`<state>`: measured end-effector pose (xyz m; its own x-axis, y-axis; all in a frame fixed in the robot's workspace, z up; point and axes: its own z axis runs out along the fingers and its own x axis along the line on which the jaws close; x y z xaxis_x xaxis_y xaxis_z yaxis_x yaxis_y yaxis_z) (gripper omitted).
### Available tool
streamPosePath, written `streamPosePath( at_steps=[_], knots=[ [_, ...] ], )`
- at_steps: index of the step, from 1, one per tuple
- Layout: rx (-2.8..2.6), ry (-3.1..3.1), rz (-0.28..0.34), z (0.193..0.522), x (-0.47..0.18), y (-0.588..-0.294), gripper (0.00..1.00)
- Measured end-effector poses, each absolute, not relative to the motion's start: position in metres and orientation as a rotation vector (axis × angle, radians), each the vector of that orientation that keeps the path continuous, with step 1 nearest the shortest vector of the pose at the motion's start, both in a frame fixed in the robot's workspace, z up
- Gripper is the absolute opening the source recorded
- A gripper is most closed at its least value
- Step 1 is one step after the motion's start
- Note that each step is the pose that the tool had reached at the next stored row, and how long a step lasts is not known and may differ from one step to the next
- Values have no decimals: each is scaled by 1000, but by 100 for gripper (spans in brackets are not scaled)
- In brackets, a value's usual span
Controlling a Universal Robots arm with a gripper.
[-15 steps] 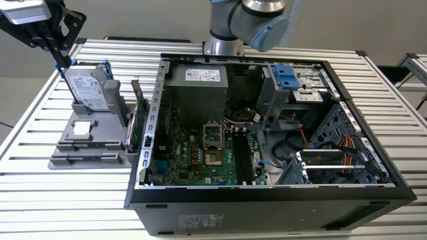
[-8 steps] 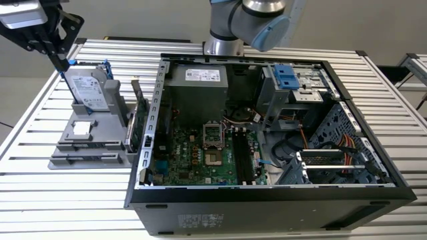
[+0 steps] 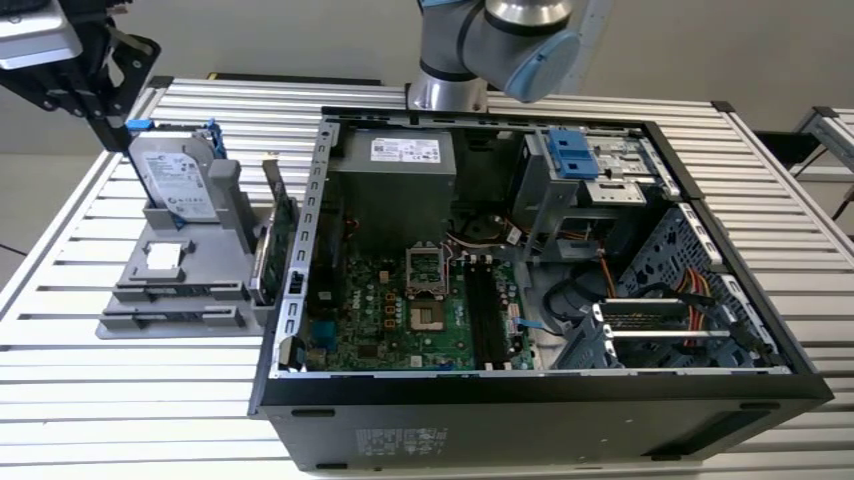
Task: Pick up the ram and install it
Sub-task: 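Pick up the ram and move it above insertion slot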
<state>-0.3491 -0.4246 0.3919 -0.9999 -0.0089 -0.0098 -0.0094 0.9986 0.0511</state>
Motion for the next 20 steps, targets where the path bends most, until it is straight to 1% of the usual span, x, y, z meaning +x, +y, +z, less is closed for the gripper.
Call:
streamPosePath(
  at_steps=[20],
  knots=[
    [-14, 3132, 82, 392, -349, -446, 0]
  ],
)
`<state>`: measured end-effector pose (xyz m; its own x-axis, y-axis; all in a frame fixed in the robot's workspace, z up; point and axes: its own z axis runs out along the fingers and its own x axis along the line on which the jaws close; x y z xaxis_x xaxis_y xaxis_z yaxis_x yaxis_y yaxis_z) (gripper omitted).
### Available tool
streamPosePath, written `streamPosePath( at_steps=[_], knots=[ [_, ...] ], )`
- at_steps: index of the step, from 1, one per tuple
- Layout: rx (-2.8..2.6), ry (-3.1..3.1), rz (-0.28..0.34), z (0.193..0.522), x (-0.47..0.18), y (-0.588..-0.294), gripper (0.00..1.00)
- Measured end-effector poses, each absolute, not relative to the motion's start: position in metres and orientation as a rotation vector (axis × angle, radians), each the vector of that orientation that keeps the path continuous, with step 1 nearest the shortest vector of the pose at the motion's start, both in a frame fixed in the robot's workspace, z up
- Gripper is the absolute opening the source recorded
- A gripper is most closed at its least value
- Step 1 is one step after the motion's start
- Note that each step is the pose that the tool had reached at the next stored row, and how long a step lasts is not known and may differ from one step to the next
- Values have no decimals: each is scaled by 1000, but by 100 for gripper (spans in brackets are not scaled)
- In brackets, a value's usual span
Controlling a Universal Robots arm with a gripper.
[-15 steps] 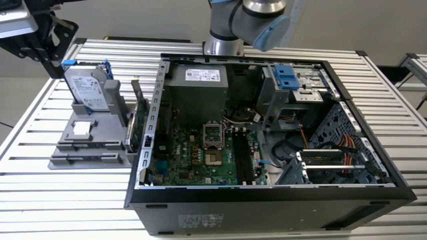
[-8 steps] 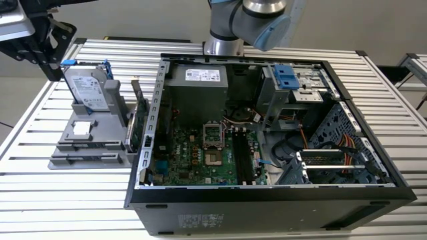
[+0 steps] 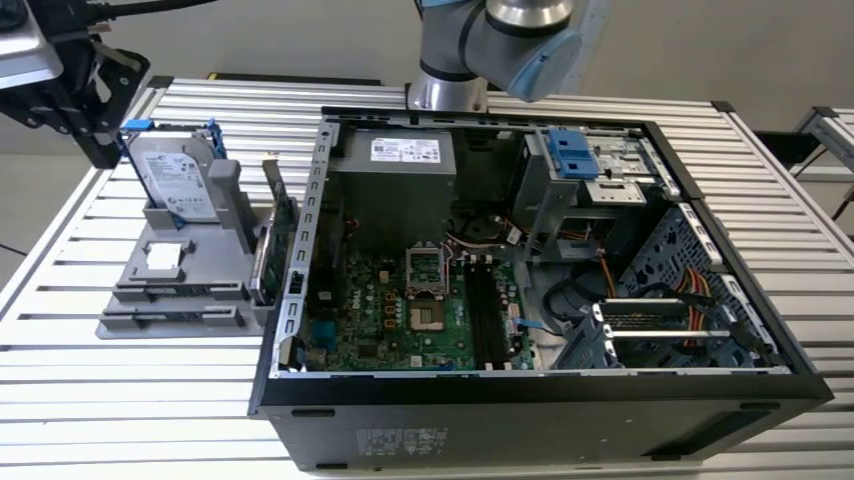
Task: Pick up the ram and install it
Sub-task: 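Pick up the ram and move it above insertion slot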
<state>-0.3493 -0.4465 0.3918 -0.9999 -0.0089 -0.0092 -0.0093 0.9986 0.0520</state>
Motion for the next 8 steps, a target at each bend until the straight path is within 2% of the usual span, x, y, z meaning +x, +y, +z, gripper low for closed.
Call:
streamPosePath(
  at_steps=[8],
  knots=[
    [-14, 3133, 82, 392, -349, -454, 0]
  ],
)
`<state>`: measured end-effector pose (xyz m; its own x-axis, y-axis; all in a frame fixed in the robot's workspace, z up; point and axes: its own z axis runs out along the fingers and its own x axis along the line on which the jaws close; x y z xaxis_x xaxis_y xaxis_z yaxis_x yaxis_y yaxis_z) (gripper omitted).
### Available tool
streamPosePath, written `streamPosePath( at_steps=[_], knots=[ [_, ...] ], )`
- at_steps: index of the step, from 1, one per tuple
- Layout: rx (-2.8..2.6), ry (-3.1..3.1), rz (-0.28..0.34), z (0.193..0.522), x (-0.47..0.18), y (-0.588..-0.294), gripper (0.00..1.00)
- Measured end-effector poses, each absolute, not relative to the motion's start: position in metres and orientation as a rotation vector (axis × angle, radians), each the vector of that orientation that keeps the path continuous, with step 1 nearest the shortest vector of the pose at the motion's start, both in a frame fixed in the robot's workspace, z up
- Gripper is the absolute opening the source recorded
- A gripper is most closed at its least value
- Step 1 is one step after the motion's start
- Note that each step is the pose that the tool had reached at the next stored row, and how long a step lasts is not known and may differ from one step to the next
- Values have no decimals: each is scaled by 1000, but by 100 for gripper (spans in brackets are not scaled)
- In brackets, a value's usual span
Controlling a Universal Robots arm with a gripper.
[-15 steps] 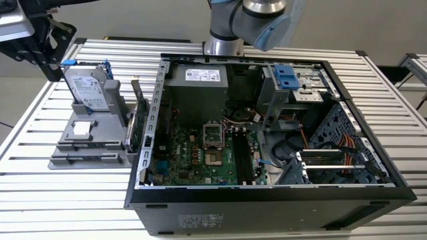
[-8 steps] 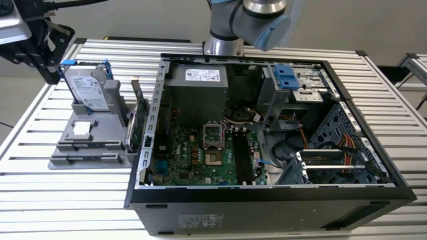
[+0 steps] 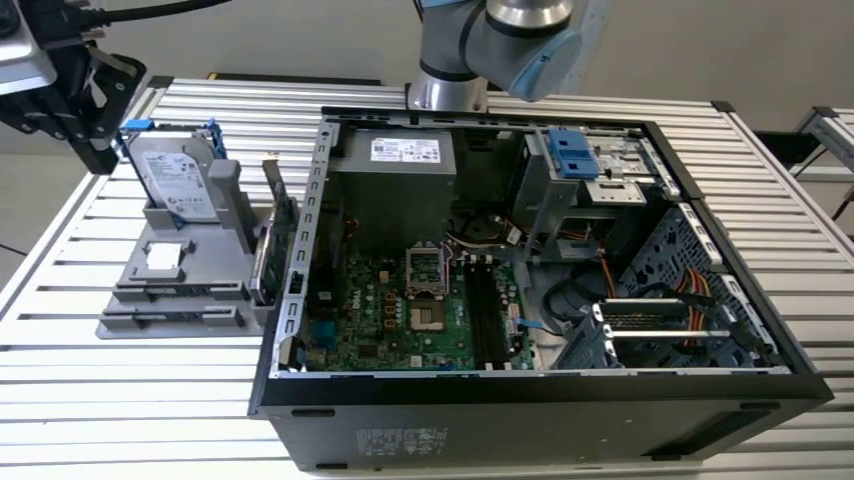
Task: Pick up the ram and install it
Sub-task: 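Pick up the ram and move it above insertion slot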
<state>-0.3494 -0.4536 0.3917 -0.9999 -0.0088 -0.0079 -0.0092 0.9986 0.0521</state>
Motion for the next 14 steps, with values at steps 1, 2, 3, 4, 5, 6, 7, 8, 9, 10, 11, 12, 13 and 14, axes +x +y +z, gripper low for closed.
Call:
streamPosePath(
  at_steps=[1, 2, 3, 4, 5, 6, 7, 8, 9, 10, 11, 12, 13, 14],
  knots=[
    [-14, 3133, 82, 392, -349, -455, 0],
    [-14, 3133, 82, 392, -349, -456, 0],
    [-14, 3133, 82, 392, -349, -457, 0],
    [-14, 3134, 82, 392, -349, -458, 0],
    [-14, 3134, 82, 392, -349, -459, 0],
    [-14, 3134, 82, 392, -349, -460, 0],
    [-14, 3134, 82, 392, -349, -461, 0],
    [-14, 3134, 82, 392, -349, -462, 0],
    [-14, 3135, 82, 392, -349, -463, 0],
    [-14, 3135, 82, 392, -349, -464, 0],
    [-14, 3135, 82, 392, -349, -464, 0],
    [-14, 3135, 82, 392, -349, -465, 0],
    [-14, 3135, 82, 392, -349, -465, 0],
    [-14, 3135, 82, 392, -349, -465, 0]
  ],
)
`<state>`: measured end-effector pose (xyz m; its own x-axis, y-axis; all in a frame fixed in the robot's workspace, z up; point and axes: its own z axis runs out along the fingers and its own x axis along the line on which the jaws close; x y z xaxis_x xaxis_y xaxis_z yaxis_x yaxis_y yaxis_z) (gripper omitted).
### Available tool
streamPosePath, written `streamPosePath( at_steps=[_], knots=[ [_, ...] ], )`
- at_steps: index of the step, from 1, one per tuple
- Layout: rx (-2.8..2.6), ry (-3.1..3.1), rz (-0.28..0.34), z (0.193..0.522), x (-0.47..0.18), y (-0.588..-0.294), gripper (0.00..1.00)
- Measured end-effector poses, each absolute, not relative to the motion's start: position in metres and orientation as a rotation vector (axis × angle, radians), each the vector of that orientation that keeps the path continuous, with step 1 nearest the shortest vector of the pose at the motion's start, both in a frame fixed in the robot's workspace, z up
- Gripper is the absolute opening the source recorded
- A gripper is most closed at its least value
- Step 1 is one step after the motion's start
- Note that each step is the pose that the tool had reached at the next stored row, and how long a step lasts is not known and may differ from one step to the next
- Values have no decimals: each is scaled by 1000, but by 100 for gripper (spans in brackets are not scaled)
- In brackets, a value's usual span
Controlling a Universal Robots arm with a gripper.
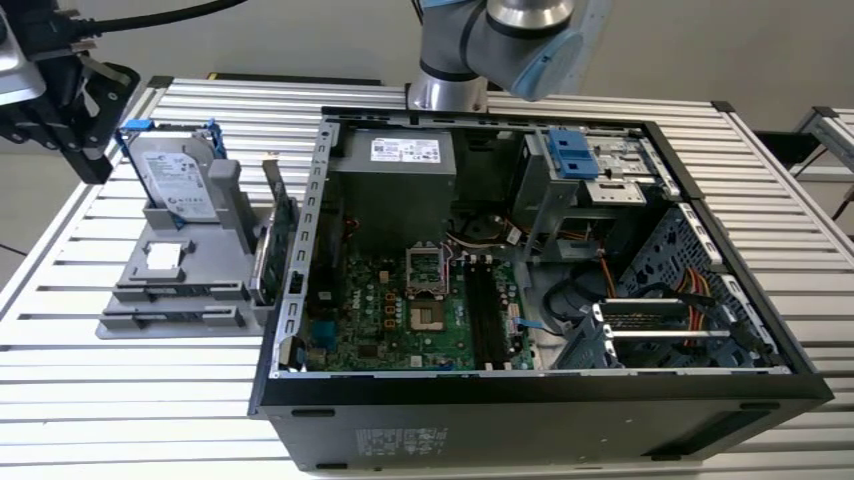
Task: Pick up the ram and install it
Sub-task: 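Pick up the ram and move it above insertion slot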
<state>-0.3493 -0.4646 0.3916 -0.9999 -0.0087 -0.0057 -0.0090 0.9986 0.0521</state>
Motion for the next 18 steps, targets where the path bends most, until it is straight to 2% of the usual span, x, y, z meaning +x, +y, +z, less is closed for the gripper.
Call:
streamPosePath(
  at_steps=[18],
  knots=[
    [-109, 3135, 82, 392, -349, -465, 0]
  ],
)
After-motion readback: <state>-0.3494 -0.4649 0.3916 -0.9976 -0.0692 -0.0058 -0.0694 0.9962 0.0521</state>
